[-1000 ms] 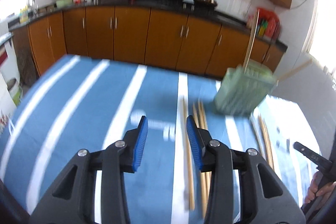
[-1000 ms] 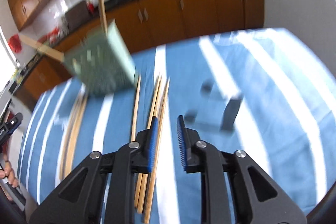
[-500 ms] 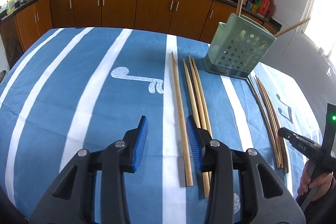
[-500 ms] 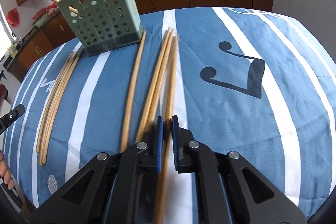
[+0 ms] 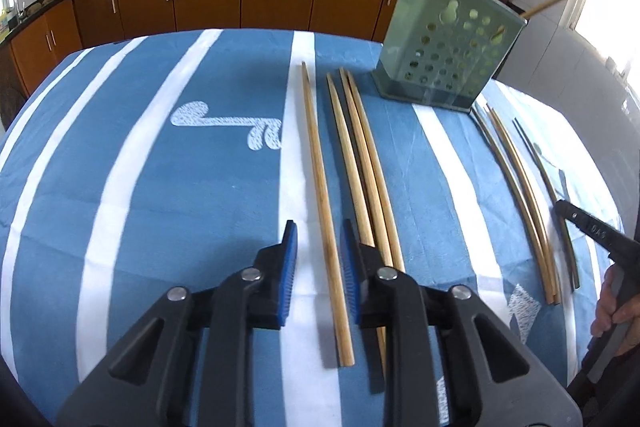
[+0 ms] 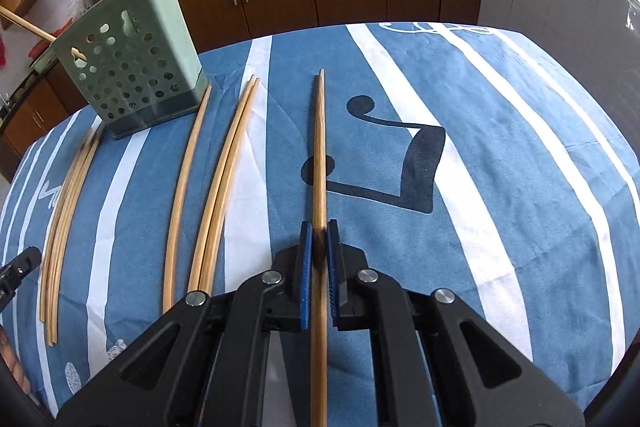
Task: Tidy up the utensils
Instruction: 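Close the right tool on another chopstick while the left tool grasps one too, then lift both held chopsticks up from the cloth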
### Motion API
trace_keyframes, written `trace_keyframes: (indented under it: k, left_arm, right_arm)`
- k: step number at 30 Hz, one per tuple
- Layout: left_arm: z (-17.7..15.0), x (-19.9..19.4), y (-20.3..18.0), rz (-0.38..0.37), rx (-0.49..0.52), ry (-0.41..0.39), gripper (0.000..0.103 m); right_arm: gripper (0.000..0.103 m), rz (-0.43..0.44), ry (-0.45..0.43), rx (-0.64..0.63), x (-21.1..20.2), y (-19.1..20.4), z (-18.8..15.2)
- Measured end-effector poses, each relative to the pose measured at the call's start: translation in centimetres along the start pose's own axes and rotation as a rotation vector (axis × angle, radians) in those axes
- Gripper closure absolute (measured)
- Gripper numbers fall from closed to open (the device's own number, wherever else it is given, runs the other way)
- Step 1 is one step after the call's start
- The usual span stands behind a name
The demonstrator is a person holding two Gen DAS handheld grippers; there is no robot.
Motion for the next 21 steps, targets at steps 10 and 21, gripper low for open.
trace_keyframes:
  k: [10,21]
  left_arm:
    - [1.4,1.4,0.3,0.061,0.003,-0.012,0.095]
    - [3.8,1.6,4.7,0.099,-0.035,-0.037,0.094]
  right_arm:
    - [0.095,0.006,-0.006,-0.037,0.3,0.9,0.5]
    - [0.095,-0.011,-0.030,-0.067,1.0,1.4,1.9]
Point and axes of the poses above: each gripper's, at about its wrist camera, not at the fingertips, and x roughly the way its jaws point, y to its left, z to its top, the point moved 9 cm from there along x, roughly the way its jaws point, and after that the axes turned 14 degrees about y, right-handed, at the moved point
